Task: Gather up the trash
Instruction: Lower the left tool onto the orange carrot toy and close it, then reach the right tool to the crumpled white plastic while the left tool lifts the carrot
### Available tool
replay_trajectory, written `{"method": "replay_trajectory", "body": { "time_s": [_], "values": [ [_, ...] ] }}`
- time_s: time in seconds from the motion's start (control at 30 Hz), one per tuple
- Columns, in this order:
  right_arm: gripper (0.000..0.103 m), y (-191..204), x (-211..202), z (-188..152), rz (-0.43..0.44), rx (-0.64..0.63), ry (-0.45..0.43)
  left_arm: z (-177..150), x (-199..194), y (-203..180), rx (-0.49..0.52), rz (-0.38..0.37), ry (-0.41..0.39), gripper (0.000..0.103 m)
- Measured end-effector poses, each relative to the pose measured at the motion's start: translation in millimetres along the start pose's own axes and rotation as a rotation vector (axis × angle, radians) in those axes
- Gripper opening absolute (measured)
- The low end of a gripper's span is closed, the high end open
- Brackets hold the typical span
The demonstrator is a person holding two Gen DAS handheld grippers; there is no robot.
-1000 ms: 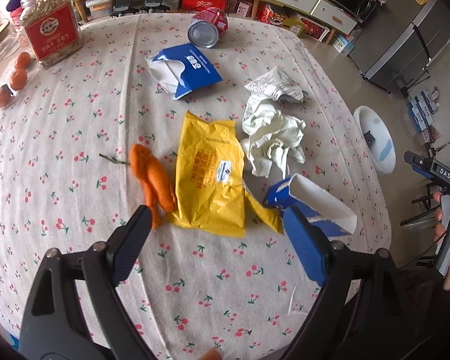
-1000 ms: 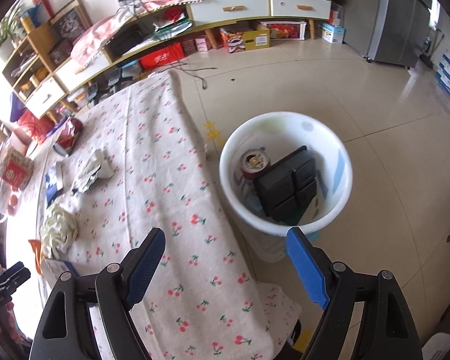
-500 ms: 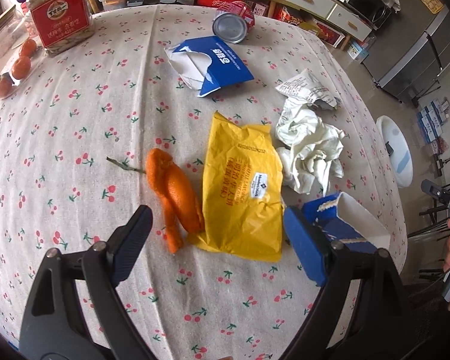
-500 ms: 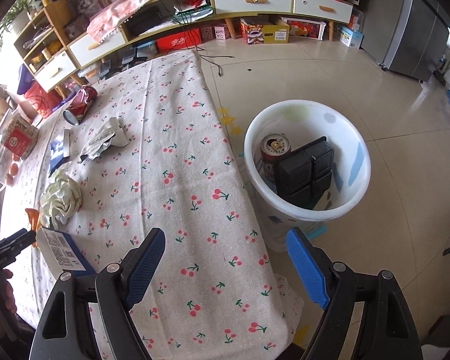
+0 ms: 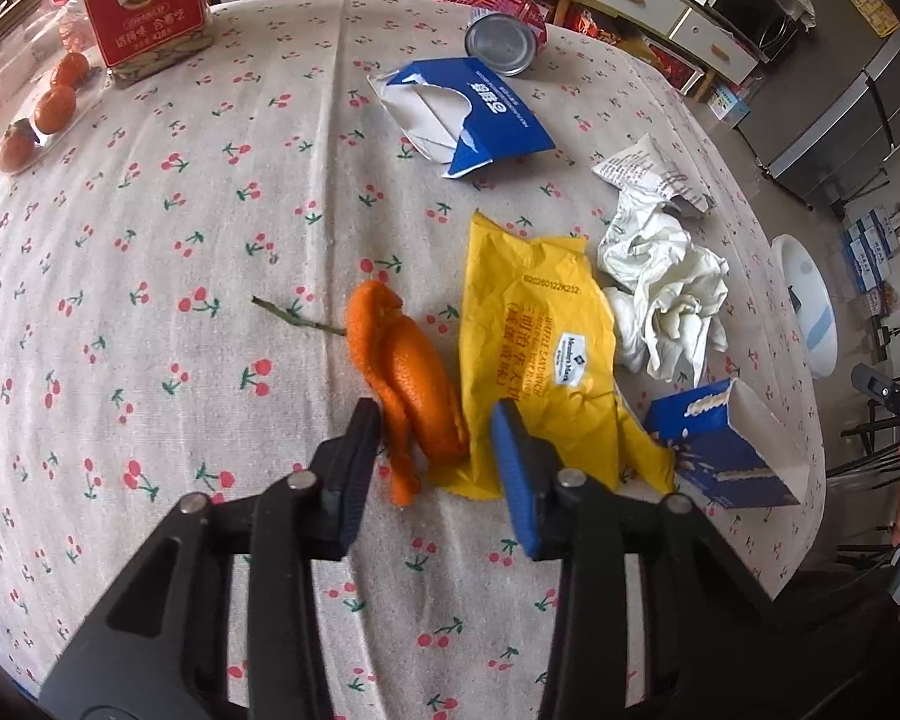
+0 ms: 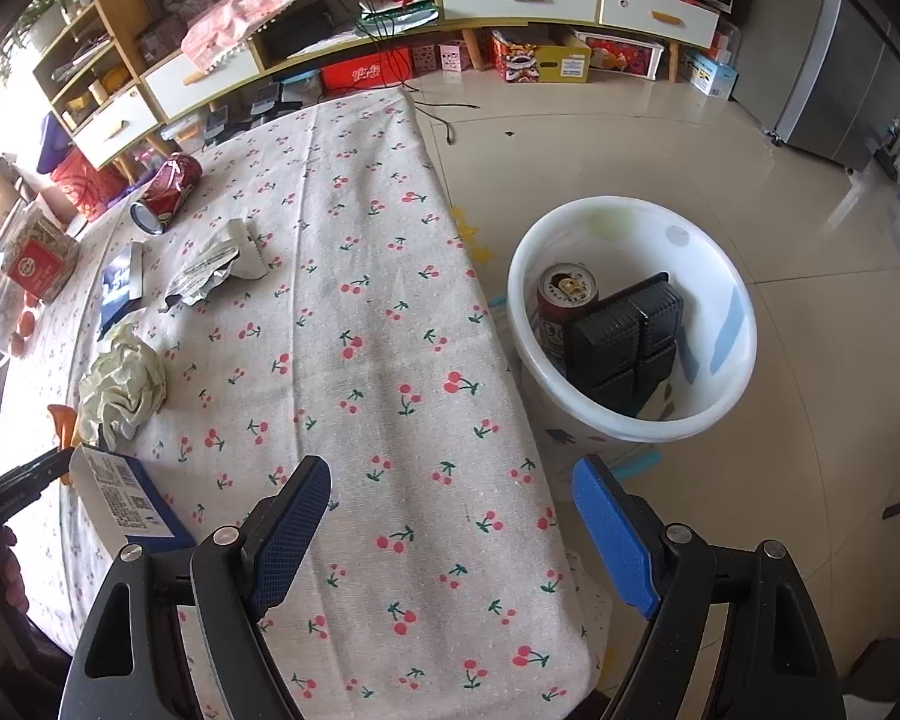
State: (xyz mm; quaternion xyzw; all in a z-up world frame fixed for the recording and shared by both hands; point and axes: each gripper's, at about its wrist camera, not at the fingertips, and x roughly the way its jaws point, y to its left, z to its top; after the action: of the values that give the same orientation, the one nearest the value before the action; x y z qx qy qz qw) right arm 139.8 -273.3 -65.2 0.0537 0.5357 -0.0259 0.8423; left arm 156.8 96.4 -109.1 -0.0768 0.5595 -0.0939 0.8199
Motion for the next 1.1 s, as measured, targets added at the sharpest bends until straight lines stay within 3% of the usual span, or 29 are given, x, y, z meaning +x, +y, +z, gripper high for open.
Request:
{"method": "replay_trajectory", "body": {
  "time_s": [0.1,0.2,0.47,0.8,1.1],
  "values": [
    [0.085,4.3,2.4,0.6,-0.002,-0.010,0.006,-1.3,-5.8,5.1,0.000,0.009,-0.011,0.018],
    [0.085,8.2,3.1,0.9,-0.003,-0.015,0.007,-1.8,-11.4,13.0,-0.020,0.008,-0.016,0.014],
    [0.085,31.7,1.9,6.2,0.008,-0.046,0.001,-2.0,-33.6,28.6,-0.056,-0.019,-0.061,0.011],
    [0.085,94.6,0.5,14.3,0.059,-0.150,-0.008,-4.1,-51.1,45.5,-0.101,-0.045,-0.101,0.010],
    [0.085,166.7,2.7,24.4,0.174,-0.245,-0.013,-5.5,-58.1,51.2,-0.117,-0.024,-0.127,0.010]
  ]
}}
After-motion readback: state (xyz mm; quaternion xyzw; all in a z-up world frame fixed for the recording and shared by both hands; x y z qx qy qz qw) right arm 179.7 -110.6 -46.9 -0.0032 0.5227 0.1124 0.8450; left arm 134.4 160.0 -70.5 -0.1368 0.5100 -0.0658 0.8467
